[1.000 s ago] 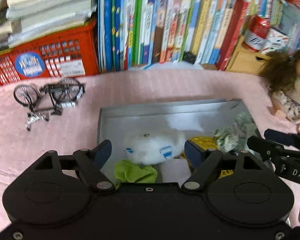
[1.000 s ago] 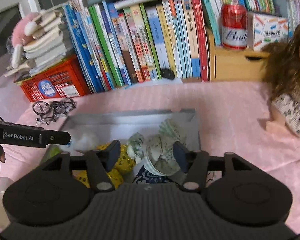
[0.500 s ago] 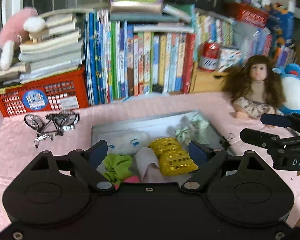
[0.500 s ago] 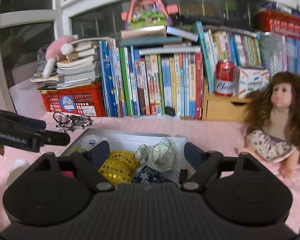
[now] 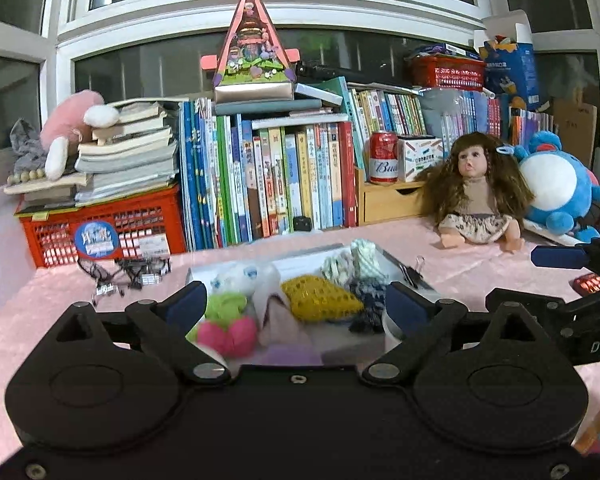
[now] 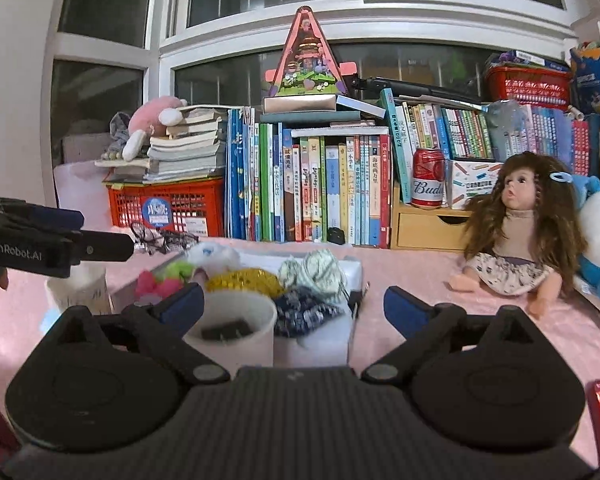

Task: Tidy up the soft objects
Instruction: 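Withdraw both tools from the tray toward the purple pompom and white paper, then grasp the purple fluffy pompom with the left tool while the right tool grasps the white folded paper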

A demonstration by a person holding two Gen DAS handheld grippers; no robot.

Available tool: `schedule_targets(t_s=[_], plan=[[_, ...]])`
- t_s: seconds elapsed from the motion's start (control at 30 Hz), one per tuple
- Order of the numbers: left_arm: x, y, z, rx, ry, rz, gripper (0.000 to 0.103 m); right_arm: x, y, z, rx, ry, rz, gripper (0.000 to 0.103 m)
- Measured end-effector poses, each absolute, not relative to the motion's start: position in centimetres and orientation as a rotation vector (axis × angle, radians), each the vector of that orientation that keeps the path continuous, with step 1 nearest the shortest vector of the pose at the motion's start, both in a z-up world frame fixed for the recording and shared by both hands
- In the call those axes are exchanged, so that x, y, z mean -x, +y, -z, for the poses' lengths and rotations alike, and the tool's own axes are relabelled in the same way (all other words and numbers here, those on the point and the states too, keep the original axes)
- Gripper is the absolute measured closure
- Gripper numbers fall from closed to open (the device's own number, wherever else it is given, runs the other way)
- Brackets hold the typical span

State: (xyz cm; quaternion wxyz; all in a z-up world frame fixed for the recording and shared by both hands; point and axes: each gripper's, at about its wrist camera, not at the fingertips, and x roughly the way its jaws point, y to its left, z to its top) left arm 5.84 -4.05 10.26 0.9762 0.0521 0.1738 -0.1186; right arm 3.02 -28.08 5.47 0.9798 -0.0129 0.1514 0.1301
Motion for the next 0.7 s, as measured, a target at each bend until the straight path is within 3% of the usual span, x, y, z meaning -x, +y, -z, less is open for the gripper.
schedule_targets(t_s=[0.23, 0.33, 0.7], plan=[[-3.2, -4.1, -7.1, -0.031, 0.368, 0.177, 0.008, -1.5, -27.6, -2.6, 0.073, 0.351, -0.245, 0.001], [-2.7, -4.0, -6.0, -0.011, 0.367, 0.15, 0.021, -1.4, -27.5, -1.5, 0.076, 0.386, -0.244, 0.003], [-3.1, -4.7, -2.8, 0.018, 0.39, 0.046, 0.038, -1.8, -27.1, 0.7, 0.073, 0.451, -0.233, 0.021]])
